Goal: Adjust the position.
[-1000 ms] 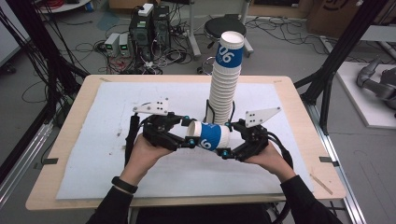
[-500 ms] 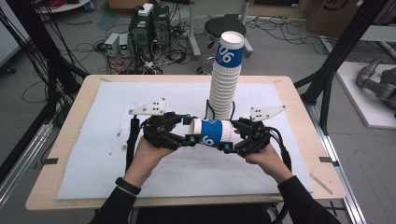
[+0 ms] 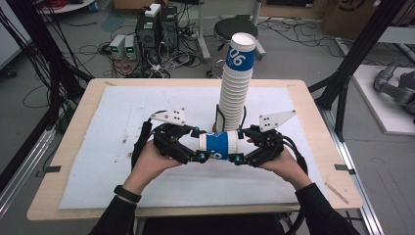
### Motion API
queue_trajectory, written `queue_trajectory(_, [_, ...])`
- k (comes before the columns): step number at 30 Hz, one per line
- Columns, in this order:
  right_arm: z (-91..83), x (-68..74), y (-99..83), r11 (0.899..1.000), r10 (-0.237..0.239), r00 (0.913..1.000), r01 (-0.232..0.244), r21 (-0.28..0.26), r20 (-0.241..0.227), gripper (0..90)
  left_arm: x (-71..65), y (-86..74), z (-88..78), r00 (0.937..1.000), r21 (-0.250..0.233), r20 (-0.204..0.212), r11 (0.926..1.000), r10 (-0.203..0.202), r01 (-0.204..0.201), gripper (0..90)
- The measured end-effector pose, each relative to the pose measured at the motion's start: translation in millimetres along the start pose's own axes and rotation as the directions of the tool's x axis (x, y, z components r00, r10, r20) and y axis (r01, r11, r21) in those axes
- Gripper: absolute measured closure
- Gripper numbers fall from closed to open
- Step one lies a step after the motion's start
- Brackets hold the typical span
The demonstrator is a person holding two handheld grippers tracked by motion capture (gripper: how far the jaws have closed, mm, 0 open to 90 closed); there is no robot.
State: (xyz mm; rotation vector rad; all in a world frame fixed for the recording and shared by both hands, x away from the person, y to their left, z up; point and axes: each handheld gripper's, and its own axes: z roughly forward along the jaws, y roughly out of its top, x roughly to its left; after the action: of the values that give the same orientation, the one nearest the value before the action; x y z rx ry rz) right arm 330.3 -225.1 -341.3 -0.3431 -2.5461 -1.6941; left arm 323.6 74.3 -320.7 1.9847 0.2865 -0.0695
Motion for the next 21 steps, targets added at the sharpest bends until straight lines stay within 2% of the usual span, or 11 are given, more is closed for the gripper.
queue_trajectory(1, [0.0,0.0,0.0,1.000,0.000,1.0000,0.000,0.000,0.000,21.4,0.0,0.0,0.0,1.0000,0.000,0.000,1.0000,0.000,0.000,23.3])
queue_trajectory(2, [0.4,0.0,-0.3,1.000,0.006,1.0000,-0.006,0.016,-0.004,21.4,-1.2,1.3,0.7,0.9997,0.035,-0.018,0.9993,0.017,-0.017,23.3])
queue_trajectory(4, [0.5,-0.4,-0.4,0.999,0.007,1.0000,-0.007,0.032,-0.003,21.4,-3.0,2.7,1.1,0.9989,0.061,-0.035,0.9978,0.029,-0.027,22.9])
queue_trajectory(5, [0.6,-0.4,-0.2,0.999,0.004,1.0000,-0.004,0.042,-0.001,21.4,-3.0,2.7,1.1,0.9989,0.061,-0.035,0.9978,0.029,-0.027,22.9])
queue_trajectory(9, [2.0,0.9,-0.2,0.998,0.001,0.9999,-0.001,0.065,-0.011,21.5,-5.3,4.8,3.9,0.9984,0.125,-0.026,0.9911,0.050,-0.046,22.9])
queue_trajectory(11, [2.6,1.1,-0.1,0.998,0.002,0.9999,-0.001,0.069,-0.013,21.4,-6.0,4.4,5.8,0.9985,0.132,-0.028,0.9904,0.047,-0.043,22.9])
queue_trajectory(12, [3.5,1.3,-0.2,0.997,-0.004,0.9999,0.005,0.080,-0.013,21.5,-6.1,4.0,8.4,0.9985,0.164,-0.018,0.9853,0.052,-0.048,23.4])
queue_trajectory(14, [4.0,2.0,0.2,0.997,-0.006,0.9998,0.008,0.080,-0.020,21.4,-6.1,2.8,10.9,0.9983,0.182,-0.016,0.9819,0.055,-0.052,27.7])
queue_trajectory(16, [3.5,2.7,0.6,0.997,-0.015,0.9997,0.017,0.082,-0.018,20.3,-5.5,2.3,11.7,0.9980,0.181,-0.006,0.9817,0.062,-0.060,28.4])
queue_trajectory(20, [0.4,1.6,1.9,0.999,0.004,0.9998,-0.003,0.040,-0.018,16.9,-2.1,1.2,8.1,0.9986,0.114,0.017,0.9922,0.050,-0.051,29.0])
queue_trajectory(21, [-1.0,1.1,2.3,1.000,0.011,0.9998,-0.011,0.022,-0.018,16.9,-2.1,1.2,8.1,0.9986,0.114,0.017,0.9922,0.050,-0.051,29.2])
